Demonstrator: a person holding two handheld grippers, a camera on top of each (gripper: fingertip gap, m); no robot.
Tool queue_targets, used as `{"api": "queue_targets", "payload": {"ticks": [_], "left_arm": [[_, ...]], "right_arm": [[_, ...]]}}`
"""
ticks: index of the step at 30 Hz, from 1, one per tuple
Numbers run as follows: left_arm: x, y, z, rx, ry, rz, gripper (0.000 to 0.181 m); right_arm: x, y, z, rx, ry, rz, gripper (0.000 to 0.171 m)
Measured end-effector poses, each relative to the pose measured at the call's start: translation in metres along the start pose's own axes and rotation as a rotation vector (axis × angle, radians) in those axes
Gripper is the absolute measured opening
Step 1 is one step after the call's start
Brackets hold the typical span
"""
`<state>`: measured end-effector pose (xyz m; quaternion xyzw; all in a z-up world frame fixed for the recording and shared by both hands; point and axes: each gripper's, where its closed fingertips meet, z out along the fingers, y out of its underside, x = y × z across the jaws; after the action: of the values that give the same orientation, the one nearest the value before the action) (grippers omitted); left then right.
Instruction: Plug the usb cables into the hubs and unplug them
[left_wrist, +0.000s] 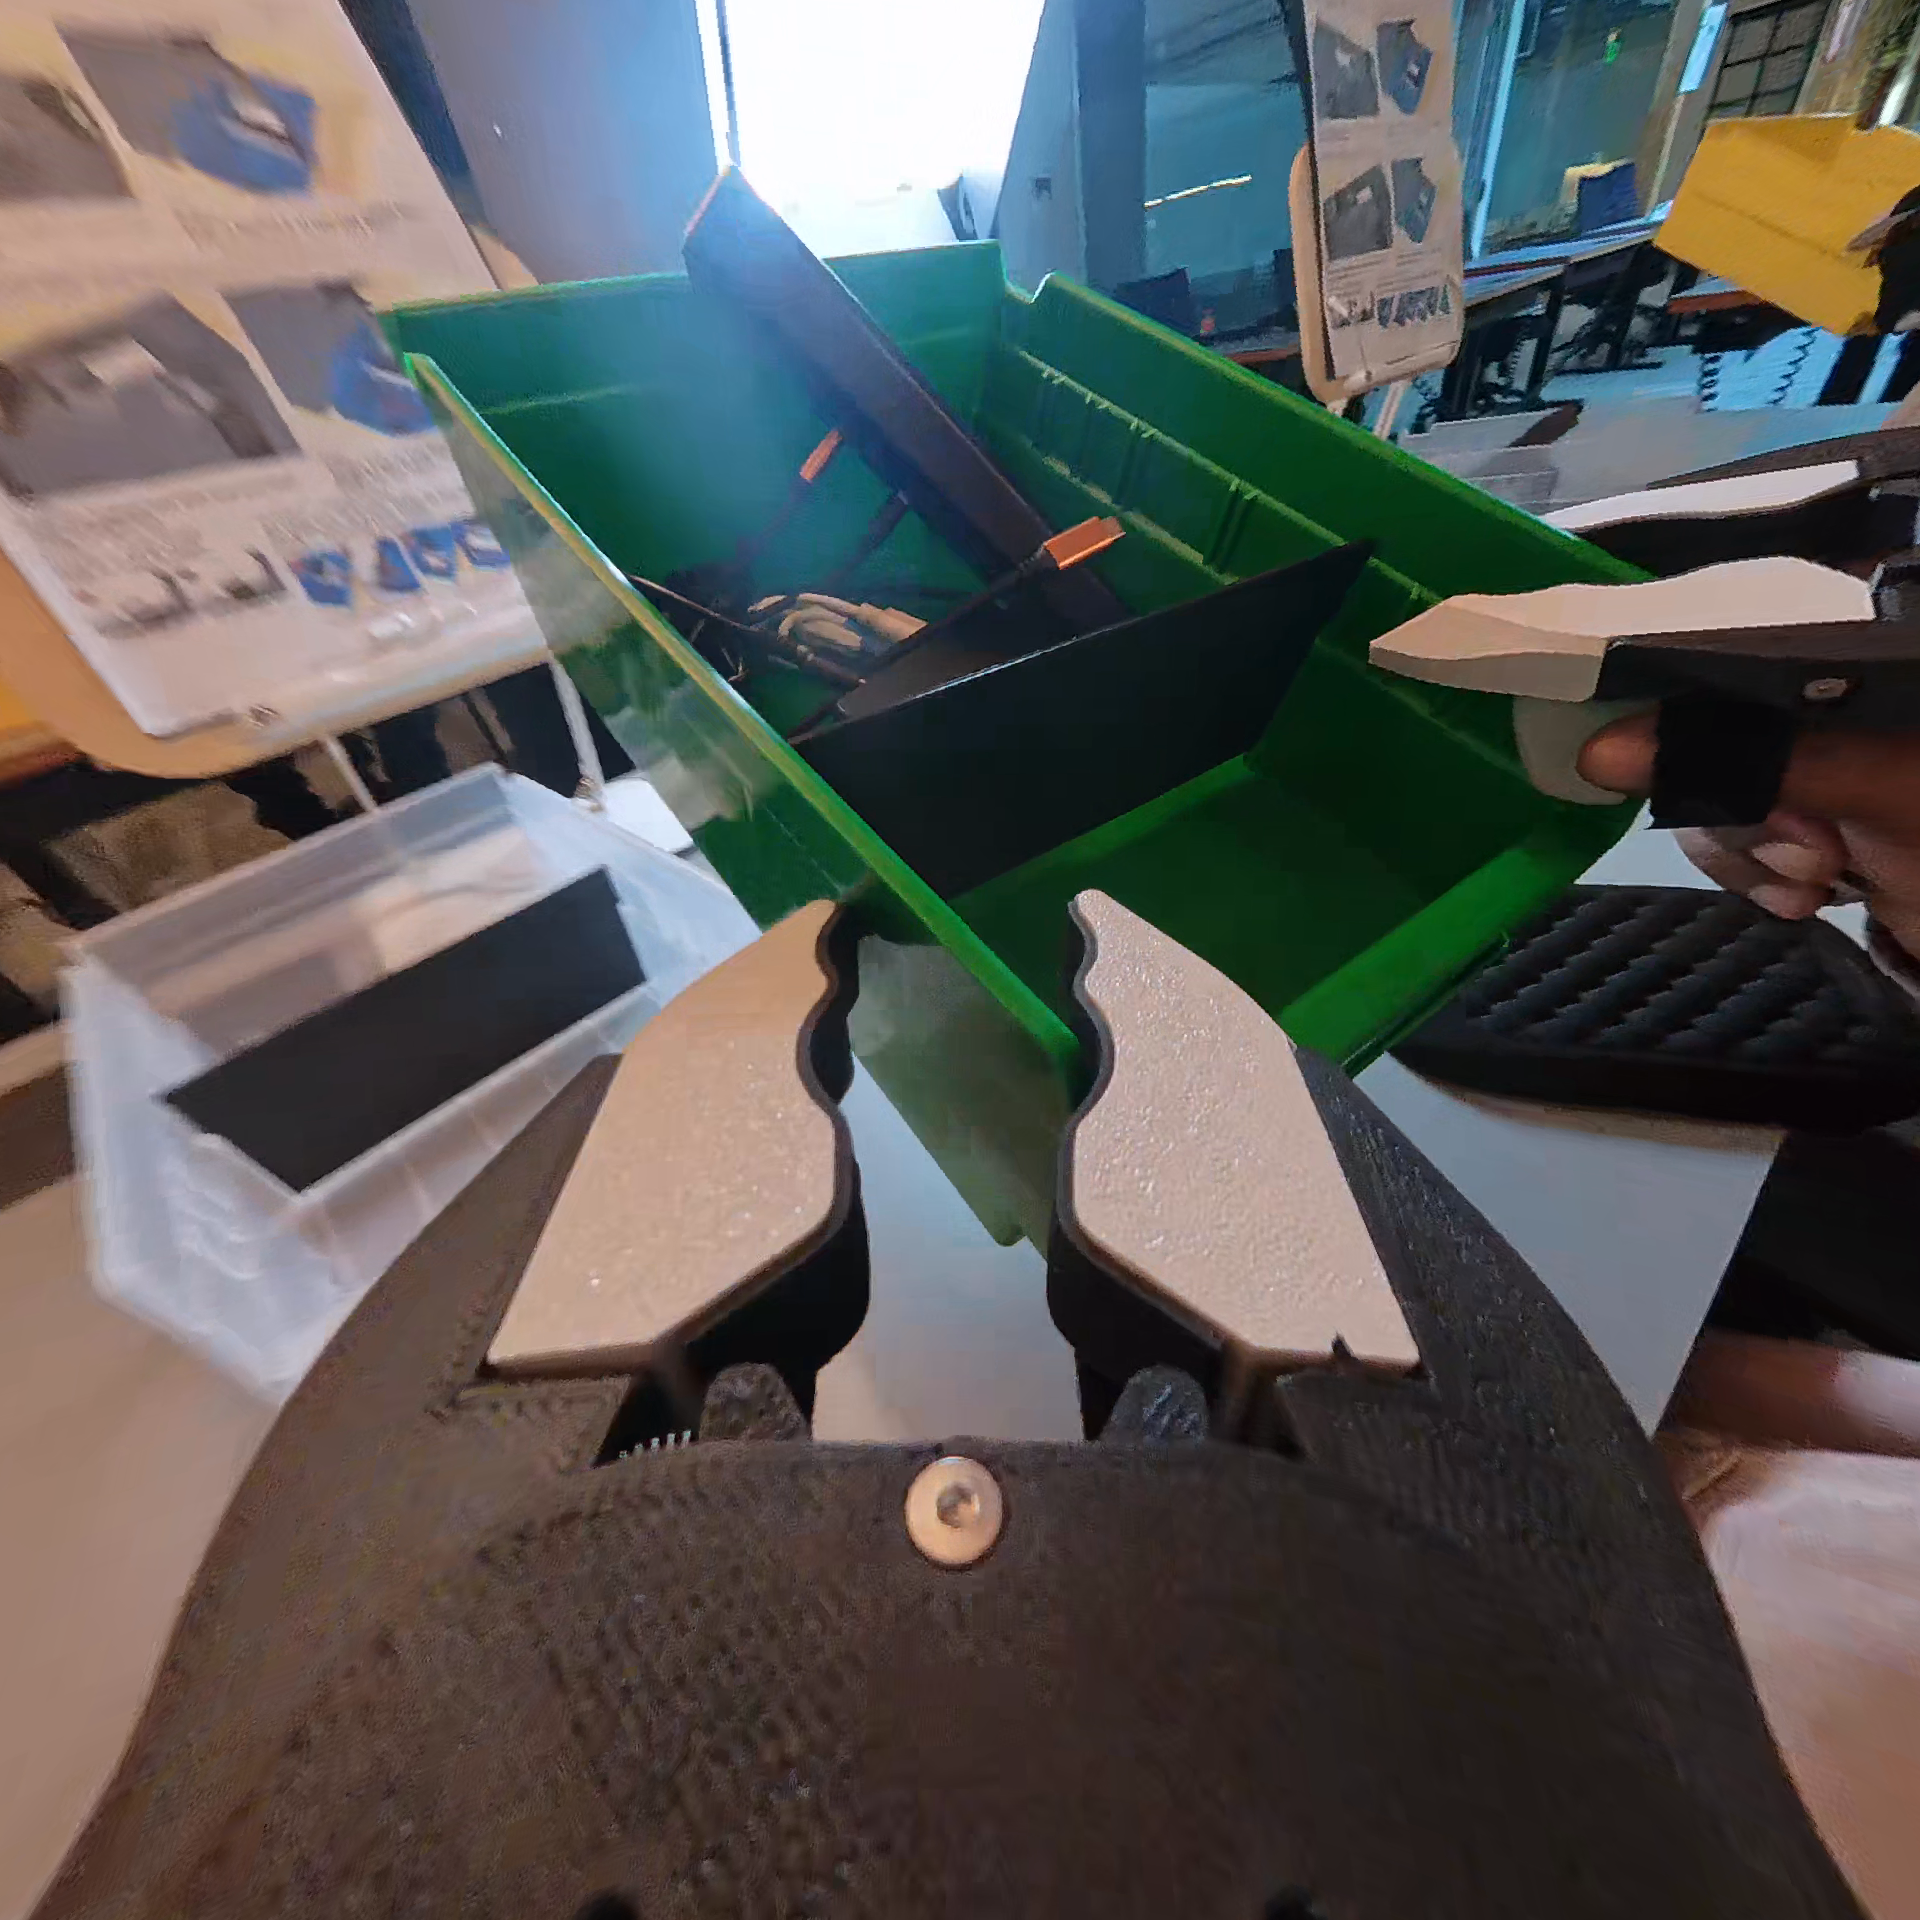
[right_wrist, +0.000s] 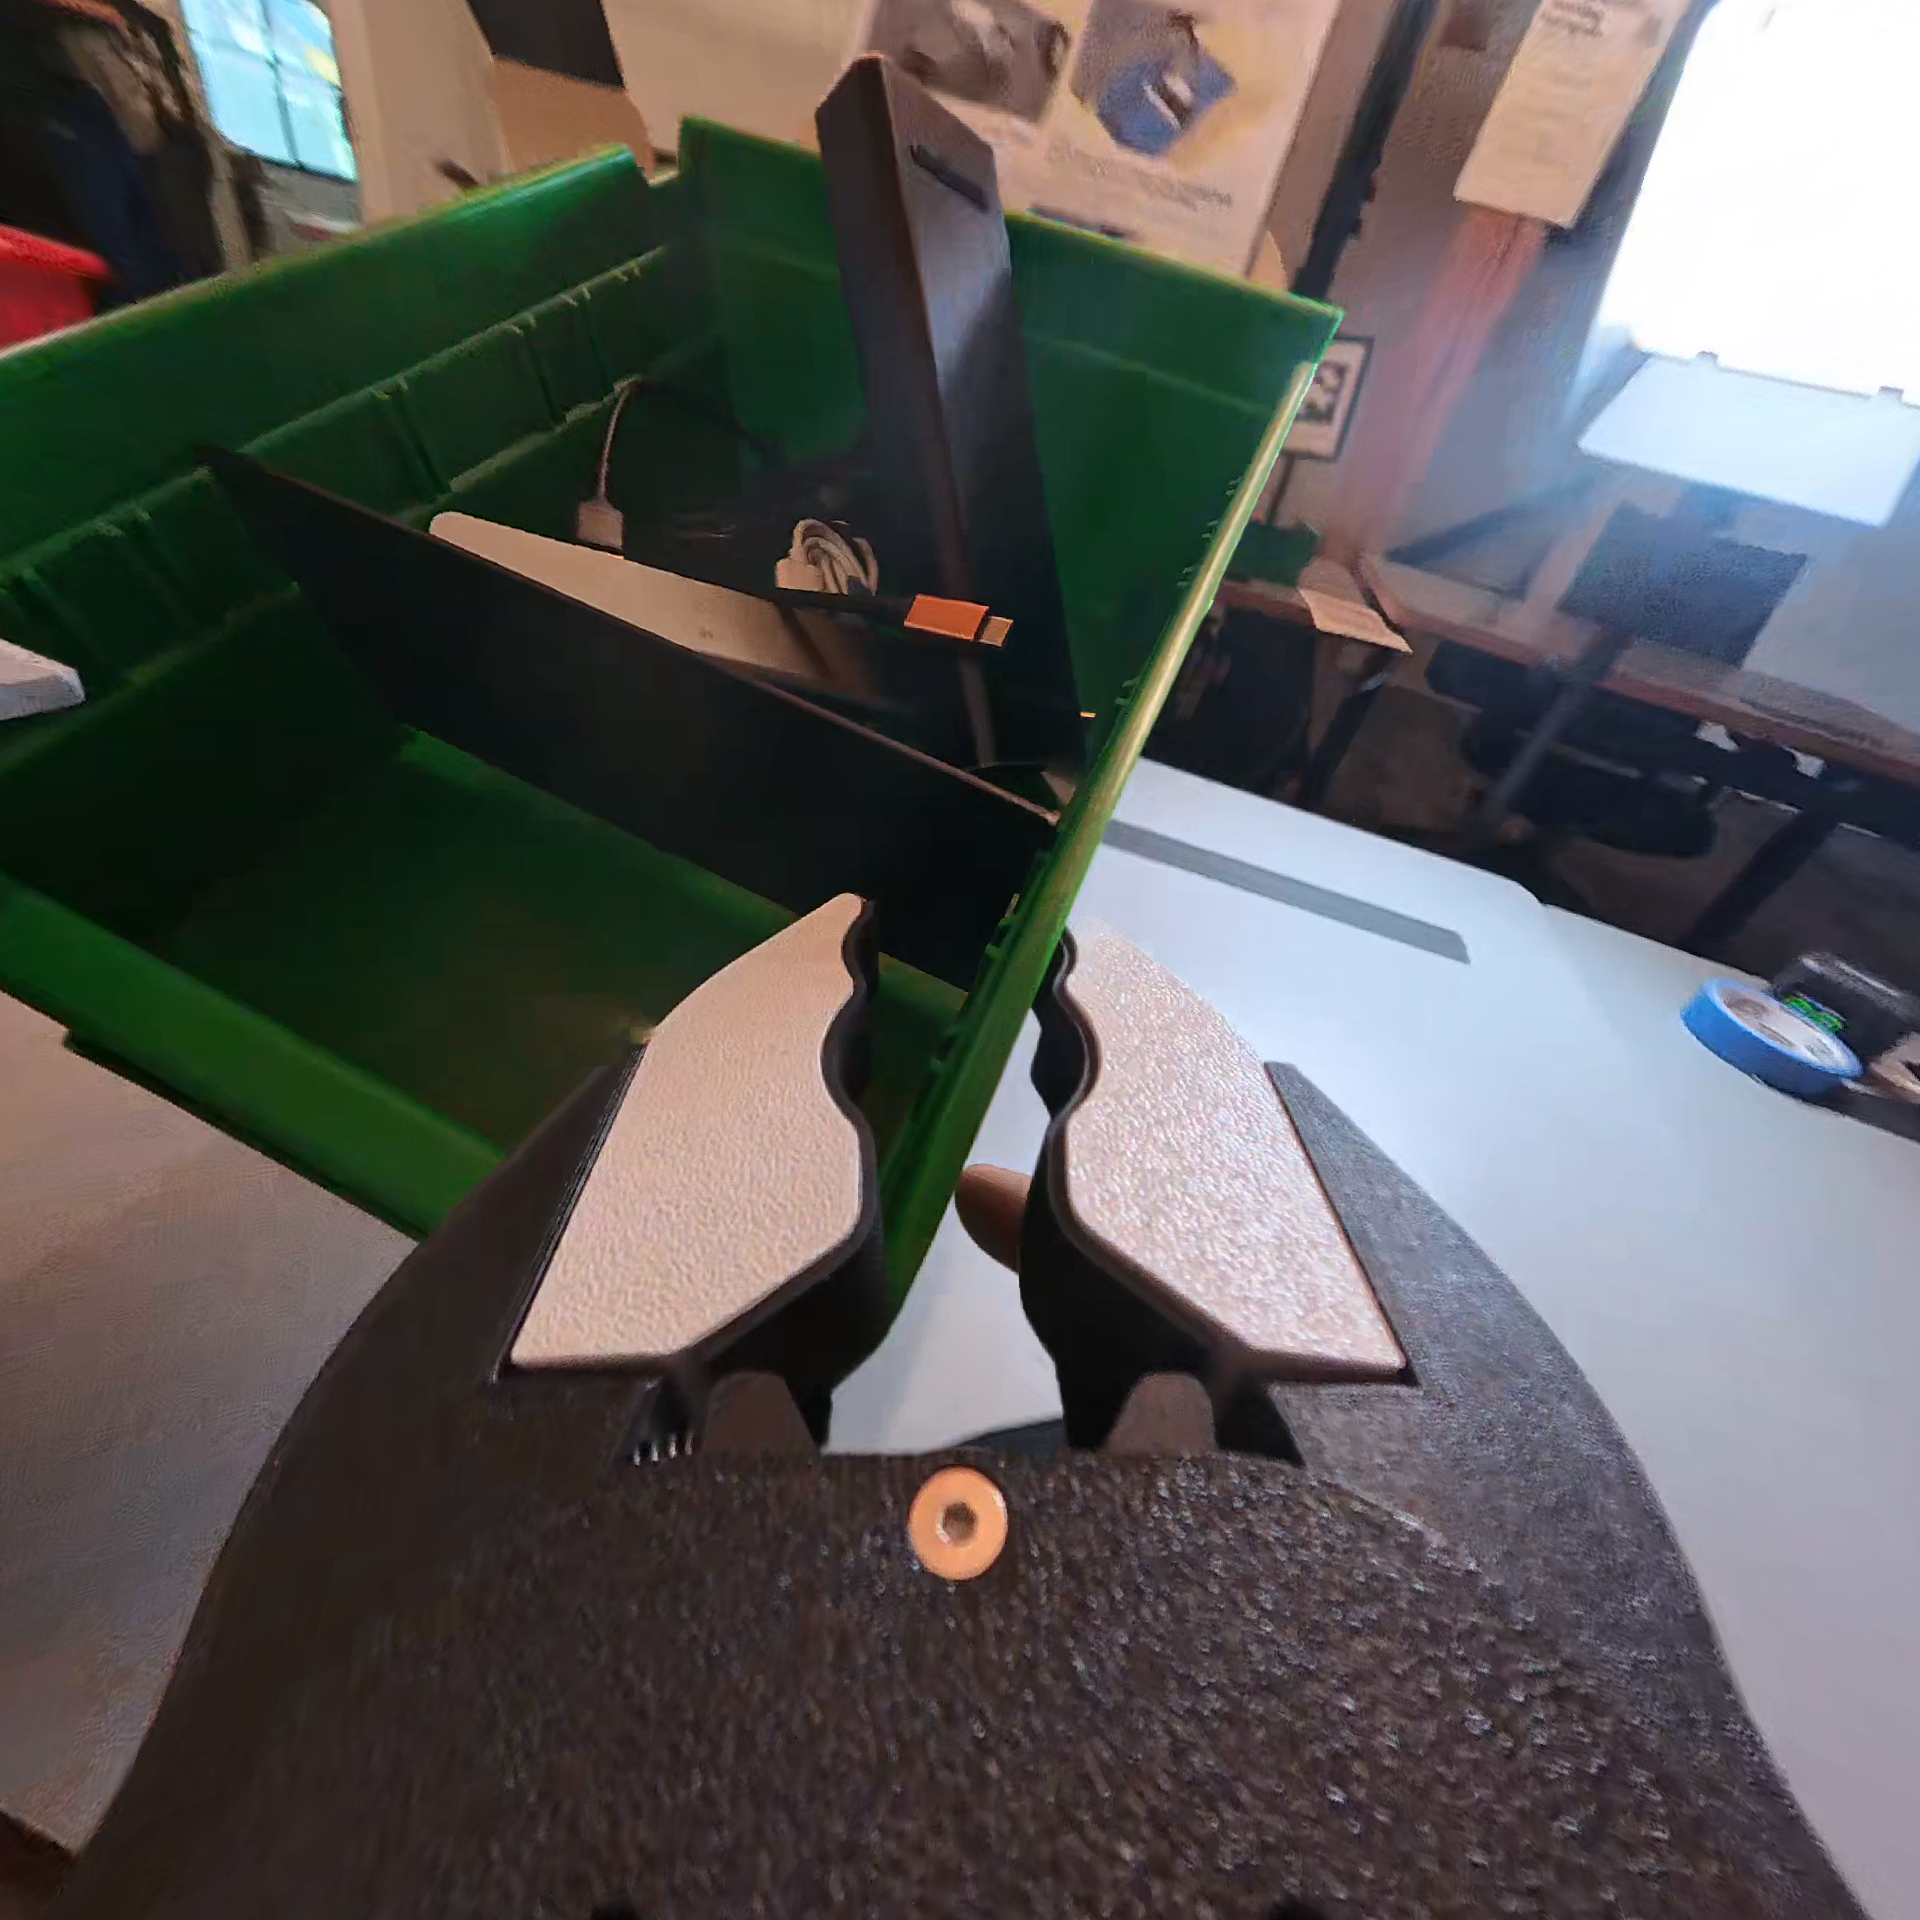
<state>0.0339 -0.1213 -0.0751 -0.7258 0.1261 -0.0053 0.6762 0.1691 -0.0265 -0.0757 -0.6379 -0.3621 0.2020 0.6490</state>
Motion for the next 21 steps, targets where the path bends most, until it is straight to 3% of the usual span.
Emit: {"api": "queue_targets", "payload": {"ticks": [5,10,16,21], "left_arm": [[-0.042,-0.016,-0.073,-0.023,-0.124,0.118,0.045],[-0.111,0.002,-0.148,-0.125,-0.287,0.134,0.045],[-0.165,0.06,-0.206,-0.34,-0.4,0.055,0.044],[-0.184,0.111,-0.212,-0.471,-0.417,-0.022,0.044]], "right_arm": [[-0.07,-0.045,0.032,0.095,-0.166,0.025,0.024],[-0.171,-0.073,0.081,0.123,-0.355,0.004,0.025],[-0.273,-0.042,0.134,-0.008,-0.564,0.028,0.024],[-0.305,-0.003,0.163,-0.114,-0.626,0.013,0.025]]}}
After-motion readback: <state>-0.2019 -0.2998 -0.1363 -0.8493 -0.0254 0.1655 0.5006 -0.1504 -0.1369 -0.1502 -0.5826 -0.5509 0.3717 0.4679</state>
